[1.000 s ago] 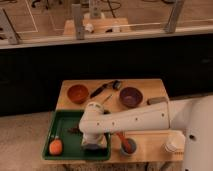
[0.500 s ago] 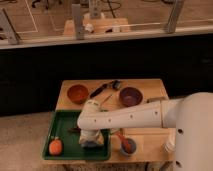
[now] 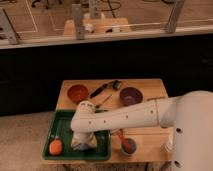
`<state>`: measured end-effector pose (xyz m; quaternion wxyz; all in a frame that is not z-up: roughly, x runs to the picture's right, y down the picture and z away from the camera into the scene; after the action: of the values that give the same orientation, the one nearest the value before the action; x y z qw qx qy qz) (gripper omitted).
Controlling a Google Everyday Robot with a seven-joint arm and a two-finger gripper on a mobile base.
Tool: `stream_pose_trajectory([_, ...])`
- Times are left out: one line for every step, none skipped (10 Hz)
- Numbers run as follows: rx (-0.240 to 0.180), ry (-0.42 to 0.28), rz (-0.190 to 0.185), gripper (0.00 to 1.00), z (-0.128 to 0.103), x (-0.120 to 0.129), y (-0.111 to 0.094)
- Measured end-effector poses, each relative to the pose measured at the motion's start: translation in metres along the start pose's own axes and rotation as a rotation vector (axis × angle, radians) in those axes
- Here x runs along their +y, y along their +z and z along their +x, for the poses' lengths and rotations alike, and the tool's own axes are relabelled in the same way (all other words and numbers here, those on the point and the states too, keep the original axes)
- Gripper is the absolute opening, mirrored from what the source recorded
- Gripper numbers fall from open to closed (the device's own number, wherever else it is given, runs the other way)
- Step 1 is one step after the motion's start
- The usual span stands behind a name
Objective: Wipe tray with sponge
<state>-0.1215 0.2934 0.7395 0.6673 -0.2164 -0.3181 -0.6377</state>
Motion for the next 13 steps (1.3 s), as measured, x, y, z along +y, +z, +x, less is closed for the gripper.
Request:
stream_pose_trajectory([-0.014, -0.008, -0.004, 0.0, -0.01, 0.002, 0.001])
stream_pose_trajectory([-0.025, -0.011, -0.007, 0.0, -0.019, 0.008, 0.003])
stream_pose_trajectory([-0.03, 0.007, -0.014, 0.0, -0.023, 0.019, 0.004])
stream_pose_trajectory([-0.028, 0.025, -0.022, 0.0, -0.024, 0.031, 0.002])
stream_pose_trajectory([-0.016, 0.05, -0.033, 0.0, -0.02, 0.046, -0.002])
stream_pose_trajectory([0.0, 0.076, -0.041, 0.0, -0.012, 0.059, -0.006])
stream_pose_trajectory([0.009, 0.088, -0.043, 0.0, -0.004, 0.064, -0.01])
stream_pose_trajectory([0.016, 0.092, -0.041, 0.0, 0.002, 0.065, -0.011])
stream_pose_trajectory([0.024, 0.096, -0.039, 0.0, 0.006, 0.064, -0.013])
stream_pose_trajectory([0.029, 0.083, -0.031, 0.0, 0.011, 0.053, -0.011])
stream_pose_trajectory([0.034, 0.078, -0.024, 0.0, 0.014, 0.044, -0.009])
stream_pose_trajectory([0.04, 0.064, -0.019, 0.0, 0.017, 0.03, -0.006])
stream_pose_trajectory([0.043, 0.046, -0.015, 0.0, 0.018, 0.017, -0.003])
